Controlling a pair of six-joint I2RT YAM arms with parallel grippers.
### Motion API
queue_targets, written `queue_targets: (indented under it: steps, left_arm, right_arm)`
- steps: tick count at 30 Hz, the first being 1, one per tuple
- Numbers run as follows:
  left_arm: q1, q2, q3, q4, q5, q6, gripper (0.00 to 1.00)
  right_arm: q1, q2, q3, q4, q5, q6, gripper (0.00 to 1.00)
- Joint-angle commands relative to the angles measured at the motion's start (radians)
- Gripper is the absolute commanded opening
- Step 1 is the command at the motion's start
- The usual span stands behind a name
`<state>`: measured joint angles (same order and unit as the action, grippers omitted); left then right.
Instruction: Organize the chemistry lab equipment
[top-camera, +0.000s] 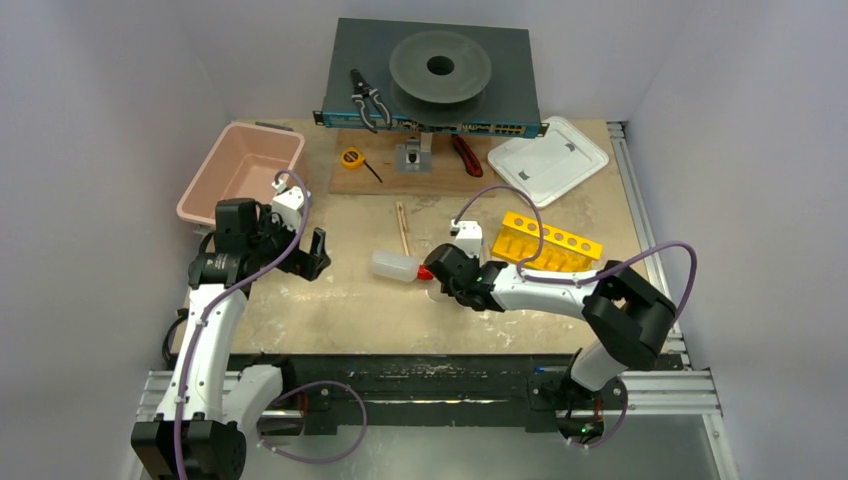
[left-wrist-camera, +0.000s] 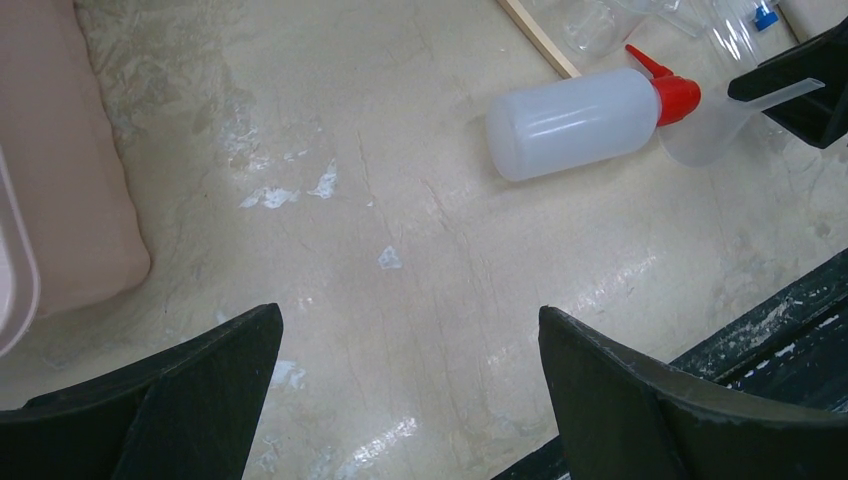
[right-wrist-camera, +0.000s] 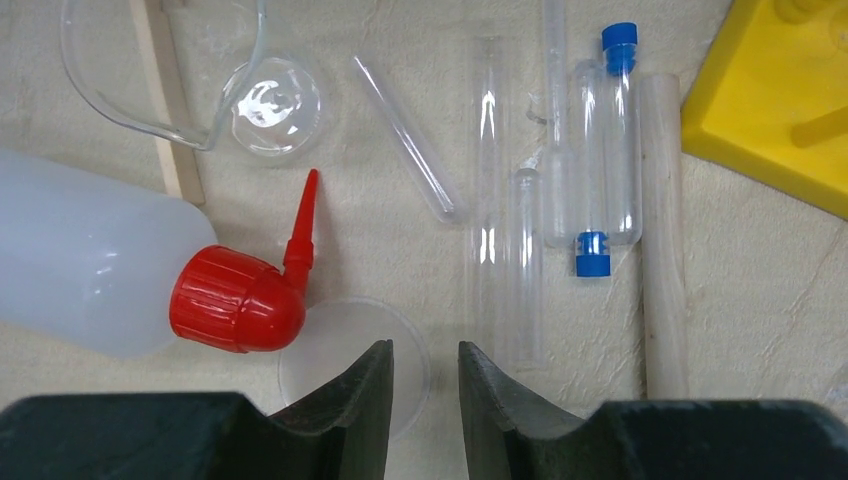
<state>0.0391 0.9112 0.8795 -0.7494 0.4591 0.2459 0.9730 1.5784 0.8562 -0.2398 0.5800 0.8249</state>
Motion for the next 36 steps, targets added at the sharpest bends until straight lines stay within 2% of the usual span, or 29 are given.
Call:
queue_targets:
  steps: [1, 9, 25, 36]
  left_arm:
    - [0.002, -0.009, 0.016, 0.026, -0.011, -0.003, 1.0]
    - [0.003, -0.01, 0.015, 0.037, -0.023, 0.011, 1.0]
    - [0.002, -0.024, 0.019, 0.039, 0.018, 0.009, 1.0]
    - [0.003, -0.015, 0.032, 0.026, 0.051, 0.015, 1.0]
  right_arm:
    - [-0.001, 0.0, -0.025, 0.034, 0.009, 0.032, 0.29]
    - [-0.002, -0.043, -0.047, 0.024, 0.04, 0.027, 0.3]
    - [-0.002, 0.013, -0.05, -0.012, 0.082, 0.059, 0.3]
    - [-0.002, 0.026, -0.042, -0.031, 0.111, 0.065, 0.36]
